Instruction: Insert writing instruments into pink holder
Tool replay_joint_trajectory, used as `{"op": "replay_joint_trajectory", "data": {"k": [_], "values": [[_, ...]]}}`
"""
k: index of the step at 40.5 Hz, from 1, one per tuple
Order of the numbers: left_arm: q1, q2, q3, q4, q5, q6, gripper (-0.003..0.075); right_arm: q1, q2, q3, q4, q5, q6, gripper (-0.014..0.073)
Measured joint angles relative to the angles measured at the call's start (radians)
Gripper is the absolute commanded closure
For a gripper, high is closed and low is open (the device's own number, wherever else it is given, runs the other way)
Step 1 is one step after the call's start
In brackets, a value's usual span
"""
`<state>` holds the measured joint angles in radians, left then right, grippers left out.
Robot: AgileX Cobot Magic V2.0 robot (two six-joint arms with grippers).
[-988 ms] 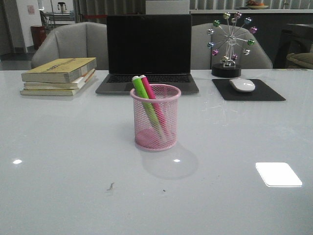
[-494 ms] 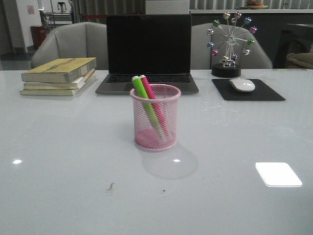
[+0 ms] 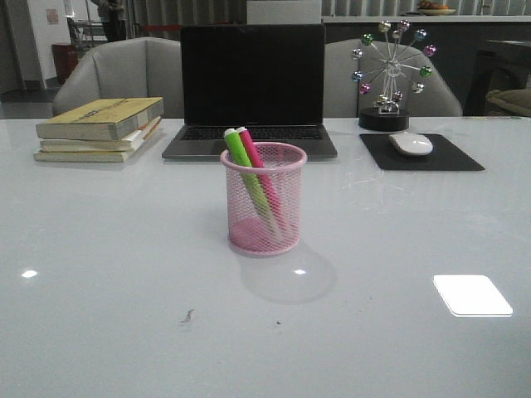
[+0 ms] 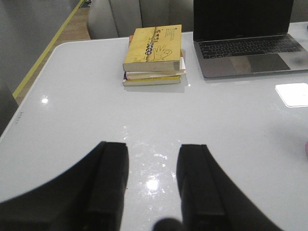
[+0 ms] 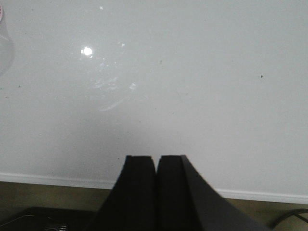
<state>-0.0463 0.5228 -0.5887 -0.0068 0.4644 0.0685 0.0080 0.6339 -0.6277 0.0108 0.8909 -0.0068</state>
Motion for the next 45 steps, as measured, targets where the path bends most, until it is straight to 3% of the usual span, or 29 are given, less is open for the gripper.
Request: {"op": "replay_joint_trajectory", "data": {"k": [19,31,37,45], "values": [[0.000,0.000,0.000,0.000,0.000,0.000,0.0401,0.000,-0.008,0.000,0.004,0.011,0.000,0.0543],[0.000,0.000,0.000,0.000,0.000,0.002,0.0400,0.048,-0.197,0.018,0.038,-0.018,0.000,0.0543],[0.000,0.000,0.000,0.000,0.000,0.002,0.0400,0.055,-0.329,0.146,0.023,-0.207,0.000,0.0543],[0.000,0.000,0.000,0.000,0.000,0.002,0.0401,0.055,-0.477,0.433,0.016,-0.637,0.000,0.0543]]}}
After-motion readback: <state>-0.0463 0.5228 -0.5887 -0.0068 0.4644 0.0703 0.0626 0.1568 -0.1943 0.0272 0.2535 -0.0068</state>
